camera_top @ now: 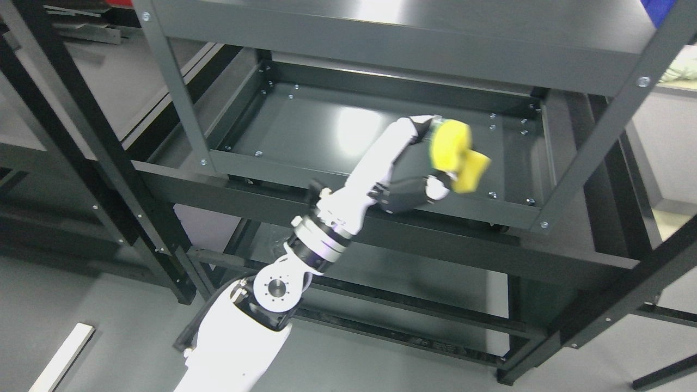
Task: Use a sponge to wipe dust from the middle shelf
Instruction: 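Sweep the sponge across the middle shelf surface toward the near frame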
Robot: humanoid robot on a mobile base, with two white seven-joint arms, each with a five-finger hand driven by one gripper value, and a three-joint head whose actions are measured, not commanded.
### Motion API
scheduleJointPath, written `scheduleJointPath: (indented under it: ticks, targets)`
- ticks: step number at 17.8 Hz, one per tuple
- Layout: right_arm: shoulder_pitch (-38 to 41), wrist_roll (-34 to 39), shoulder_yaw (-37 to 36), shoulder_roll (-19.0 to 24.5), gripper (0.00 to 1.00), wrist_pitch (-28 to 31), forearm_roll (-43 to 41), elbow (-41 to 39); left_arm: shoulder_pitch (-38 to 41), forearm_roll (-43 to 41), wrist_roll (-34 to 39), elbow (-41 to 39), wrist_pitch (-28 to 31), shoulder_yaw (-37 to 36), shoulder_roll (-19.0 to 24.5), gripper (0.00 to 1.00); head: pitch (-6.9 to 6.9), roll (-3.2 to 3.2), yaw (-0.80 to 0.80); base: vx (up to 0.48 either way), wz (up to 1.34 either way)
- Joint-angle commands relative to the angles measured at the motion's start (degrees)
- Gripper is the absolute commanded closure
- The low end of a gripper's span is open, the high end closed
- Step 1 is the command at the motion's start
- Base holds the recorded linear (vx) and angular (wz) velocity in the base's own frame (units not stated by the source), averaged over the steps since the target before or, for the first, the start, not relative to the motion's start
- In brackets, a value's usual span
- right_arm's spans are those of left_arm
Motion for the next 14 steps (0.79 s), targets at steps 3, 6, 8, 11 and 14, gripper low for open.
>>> scheduleJointPath:
  ticks: [3, 6, 8, 11, 14]
  targets:
    - [0.01, -0.04, 0.00, -1.00, 0.00, 0.01, 0.00, -1.00, -18.92, -24.18, -11.76, -0.39, -7.05, -2.54, 0.96, 1.00, 0.00, 0.00, 0.00, -0.010, -0.17]
    - [0.01, -0.04, 0.00, -1.00, 0.00, 0.01, 0.00, -1.00, -21.59, -35.89, -14.52, 5.41, -18.82, 7.49, 0.96, 1.00, 0.00, 0.00, 0.00, 0.003, -0.11]
    - [0.01, -0.04, 0.00, -1.00, 0.00, 0.01, 0.00, -1.00, -21.59, -39.43, -14.61, 7.26, -23.75, 11.90, 0.96, 1.00, 0.00, 0.00, 0.00, 0.011, -0.08]
    - [0.01, -0.04, 0.00, -1.00, 0.00, 0.01, 0.00, -1.00, -19.67, -39.61, -14.61, 7.71, -24.92, 14.80, 0.96, 1.00, -0.01, 0.00, 0.00, 0.017, -0.10]
    - [0.01, -0.04, 0.00, -1.00, 0.00, 0.01, 0.00, -1.00, -17.21, -38.91, -14.69, 7.79, -26.75, 22.17, 1.53, 1.00, -0.01, 0.00, 0.00, 0.007, -0.09]
